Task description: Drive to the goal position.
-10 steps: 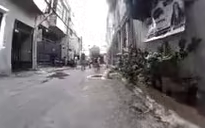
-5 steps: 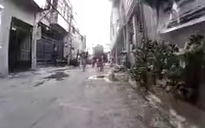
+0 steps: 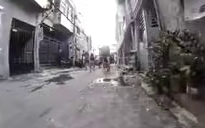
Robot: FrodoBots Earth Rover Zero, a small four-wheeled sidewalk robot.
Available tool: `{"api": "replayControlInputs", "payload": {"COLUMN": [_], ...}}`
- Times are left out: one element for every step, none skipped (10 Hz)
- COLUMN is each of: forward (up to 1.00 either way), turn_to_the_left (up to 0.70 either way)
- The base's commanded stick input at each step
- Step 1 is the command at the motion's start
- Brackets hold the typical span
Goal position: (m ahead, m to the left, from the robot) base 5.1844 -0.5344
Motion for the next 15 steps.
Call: {"api": "replayControlInputs", "payload": {"forward": [1.0, 1.0, 1.0, 1.0, 1.0, 1.0, 1.0, 1.0, 1.0, 1.0, 1.0, 1.0, 1.0, 1.0, 1.0], "turn_to_the_left": [0.0, 0.0, 0.0, 0.0, 0.0, 0.0, 0.0, 0.02, 0.23, 0.27, 0.27, 0.27, 0.27, 0.27, 0.27]}}
